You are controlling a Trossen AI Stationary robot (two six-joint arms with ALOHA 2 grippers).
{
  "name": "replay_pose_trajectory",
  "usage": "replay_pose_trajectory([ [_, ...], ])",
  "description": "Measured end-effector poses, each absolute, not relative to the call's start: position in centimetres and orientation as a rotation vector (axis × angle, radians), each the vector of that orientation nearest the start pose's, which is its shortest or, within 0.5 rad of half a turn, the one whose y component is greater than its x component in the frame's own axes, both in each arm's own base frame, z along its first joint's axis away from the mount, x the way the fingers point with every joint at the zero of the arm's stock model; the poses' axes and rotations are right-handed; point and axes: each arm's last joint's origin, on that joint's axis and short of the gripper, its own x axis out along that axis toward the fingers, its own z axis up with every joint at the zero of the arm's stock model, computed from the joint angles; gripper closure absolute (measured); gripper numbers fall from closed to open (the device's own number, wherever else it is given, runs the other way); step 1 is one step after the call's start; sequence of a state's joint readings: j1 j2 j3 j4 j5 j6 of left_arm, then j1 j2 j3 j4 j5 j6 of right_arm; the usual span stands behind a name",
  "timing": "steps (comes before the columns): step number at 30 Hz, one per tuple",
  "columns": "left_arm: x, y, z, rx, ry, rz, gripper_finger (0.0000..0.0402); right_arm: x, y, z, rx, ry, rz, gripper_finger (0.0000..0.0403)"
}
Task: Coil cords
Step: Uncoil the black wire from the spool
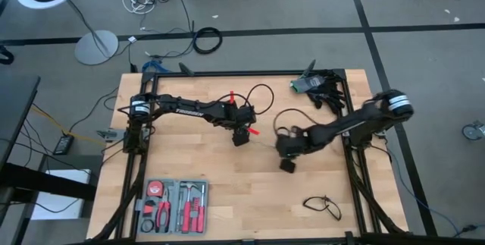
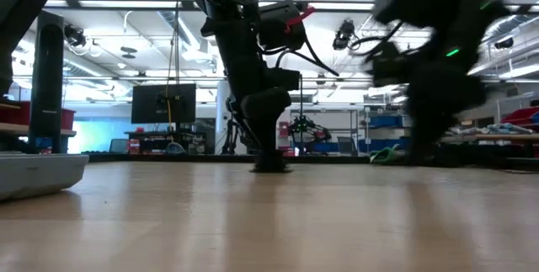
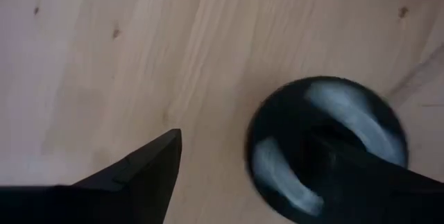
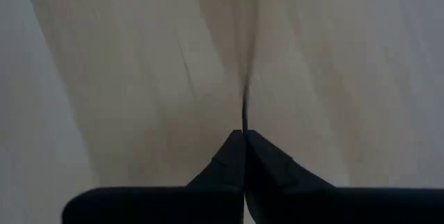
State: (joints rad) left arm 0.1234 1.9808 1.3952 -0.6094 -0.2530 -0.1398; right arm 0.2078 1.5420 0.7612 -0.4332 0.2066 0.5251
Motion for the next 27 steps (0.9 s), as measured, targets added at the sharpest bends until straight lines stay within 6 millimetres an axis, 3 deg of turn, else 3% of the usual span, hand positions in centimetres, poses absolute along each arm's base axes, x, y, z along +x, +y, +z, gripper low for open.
replay_pose_trajectory([
  [5, 39.3, 5.6, 17.1, -0.04, 1.182, 0.416, 0.0094, 20.5, 6.1, 18.0, 0.317, 1.391, -0.413, 0.04],
  [9, 39.3, 5.6, 17.3, -0.044, 1.175, 0.413, 0.0094, 16.1, 6.4, 20.7, 0.367, 1.563, -0.665, 0.0399],
  [13, 39.4, 5.6, 17.3, -0.046, 1.17, 0.416, 0.0094, 14.8, 6.5, 22.3, 0.389, 1.445, -0.729, 0.0386],
  [21, 39.4, 5.6, 17.3, -0.052, 1.168, 0.415, 0.0094, 18.0, 7.4, 23.5, 0.217, 0.955, -0.546, 0.0303],
  [27, 39.4, 5.5, 17.6, -0.068, 1.154, 0.394, 0.0094, 22.6, 6.8, 22.6, 0.065, 0.786, -0.533, 0.0233],
])
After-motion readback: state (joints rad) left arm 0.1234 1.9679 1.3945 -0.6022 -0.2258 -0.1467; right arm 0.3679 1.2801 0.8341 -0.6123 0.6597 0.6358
